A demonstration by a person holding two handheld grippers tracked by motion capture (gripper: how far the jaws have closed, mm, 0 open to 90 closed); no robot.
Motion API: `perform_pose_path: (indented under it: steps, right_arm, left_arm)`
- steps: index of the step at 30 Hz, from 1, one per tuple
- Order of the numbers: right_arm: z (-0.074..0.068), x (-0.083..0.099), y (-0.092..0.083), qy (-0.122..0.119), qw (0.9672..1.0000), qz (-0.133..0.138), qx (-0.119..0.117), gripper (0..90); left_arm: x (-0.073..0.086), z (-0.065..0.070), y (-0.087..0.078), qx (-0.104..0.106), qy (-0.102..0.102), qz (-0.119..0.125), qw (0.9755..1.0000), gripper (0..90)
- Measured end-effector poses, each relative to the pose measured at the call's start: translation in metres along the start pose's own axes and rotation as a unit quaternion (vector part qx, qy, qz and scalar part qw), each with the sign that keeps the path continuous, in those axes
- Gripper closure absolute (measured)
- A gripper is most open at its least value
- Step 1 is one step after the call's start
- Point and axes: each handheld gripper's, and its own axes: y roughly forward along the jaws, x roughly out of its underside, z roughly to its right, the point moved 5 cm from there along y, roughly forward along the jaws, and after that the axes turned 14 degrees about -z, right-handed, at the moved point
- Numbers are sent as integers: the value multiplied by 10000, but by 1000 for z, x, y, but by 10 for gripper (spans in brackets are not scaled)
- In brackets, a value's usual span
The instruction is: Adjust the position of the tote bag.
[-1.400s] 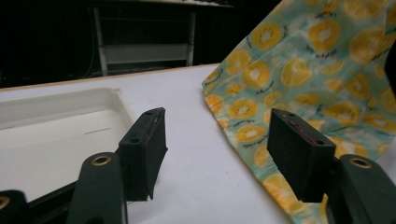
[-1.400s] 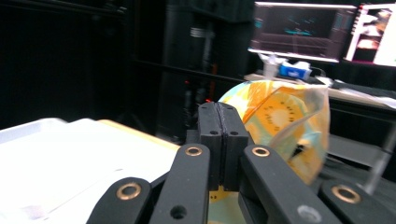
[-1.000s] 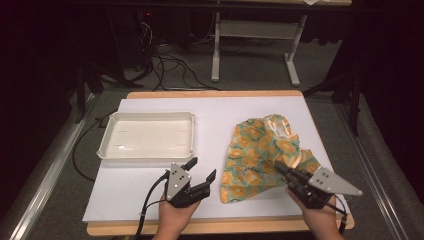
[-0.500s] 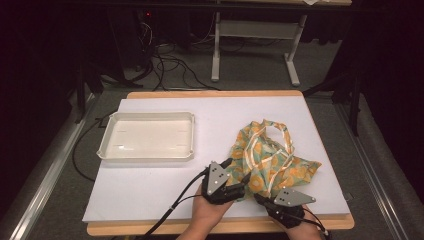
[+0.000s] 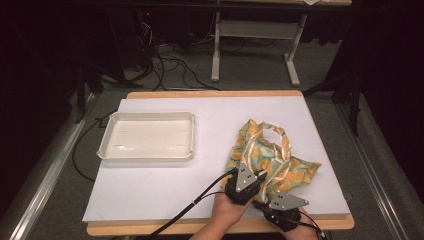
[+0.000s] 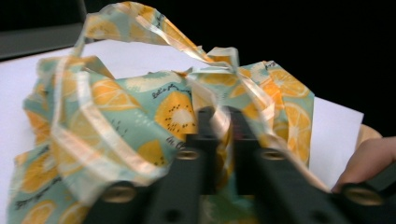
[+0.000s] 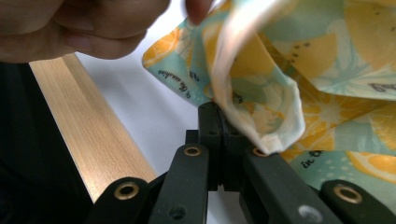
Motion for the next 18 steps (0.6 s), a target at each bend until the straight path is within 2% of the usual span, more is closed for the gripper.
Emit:
perform_pose_path:
  steps: [2,3,4,5,6,8,9,11,13,15,18]
  right_arm:
    - [1,-1,-3,9,10000,74,28,894]
    - [2,-2,-6,21,9999,145,8,882]
    - [3,-5,-14,118,9993,343,3,816]
    - [5,-7,-19,177,9988,462,10,785]
    - [5,-7,-19,177,9988,462,10,785]
    - [10,-10,-29,302,9969,732,22,756]
    - [14,-12,-36,478,9947,907,24,736]
    - [21,-14,-46,581,9922,1098,110,726]
    - [28,-17,-56,766,9882,1312,217,711]
    - [34,-20,-62,889,9856,1401,335,693]
    - [41,-29,-64,1002,9833,1430,503,615]
  left_arm:
    - [-2,-4,-9,-186,15,162,9997,900]
    - [-5,-9,-18,-321,-59,346,9989,900]
    - [-6,-14,-26,-451,-113,488,9977,900]
    - [-8,-20,-34,-552,-171,623,9964,900]
    - [-9,-24,-40,-631,-213,721,9952,900]
    - [-11,-35,-58,-789,-345,968,9916,900]
    - [-11,-38,-64,-814,-364,1011,9909,900]
    - [-8,-40,-74,-907,-360,1088,9893,900]
    - [-3,-37,-78,-891,-372,1148,9887,900]
    - [4,-31,-80,-862,-362,1203,9883,900]
    - [11,-22,-80,-791,-336,1246,9885,900]
